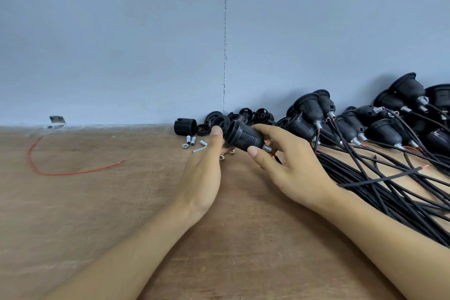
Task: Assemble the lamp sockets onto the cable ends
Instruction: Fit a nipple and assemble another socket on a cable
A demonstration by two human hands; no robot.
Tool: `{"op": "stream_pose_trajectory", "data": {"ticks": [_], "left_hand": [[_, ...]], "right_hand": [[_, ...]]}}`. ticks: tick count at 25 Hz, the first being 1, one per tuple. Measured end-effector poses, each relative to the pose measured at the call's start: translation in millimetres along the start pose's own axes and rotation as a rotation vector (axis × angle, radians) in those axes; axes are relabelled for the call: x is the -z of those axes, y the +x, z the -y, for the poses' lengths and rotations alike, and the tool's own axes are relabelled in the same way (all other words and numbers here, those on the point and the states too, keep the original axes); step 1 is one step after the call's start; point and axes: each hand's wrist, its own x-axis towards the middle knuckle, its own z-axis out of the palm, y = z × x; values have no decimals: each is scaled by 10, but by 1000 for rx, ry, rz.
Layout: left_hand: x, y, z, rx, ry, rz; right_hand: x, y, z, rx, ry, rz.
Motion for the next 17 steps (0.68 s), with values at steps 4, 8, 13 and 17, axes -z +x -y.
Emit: {"op": "stream_pose_trajectory", "data": {"ticks": [4,8,13,17], "left_hand": [[33,26,-42,47,-214,-2],[137,76,-91,106,-336,-15],[98,80,-69,46,-286,-123],[81,91,-20,88,-206,-200]], "right_hand": [[9,4,30,12,25,101],[-11,1,28,90,-60,237],[-2,22,-75,-15,-144,111],[26,53,-161,-145,-105,-76]]}}
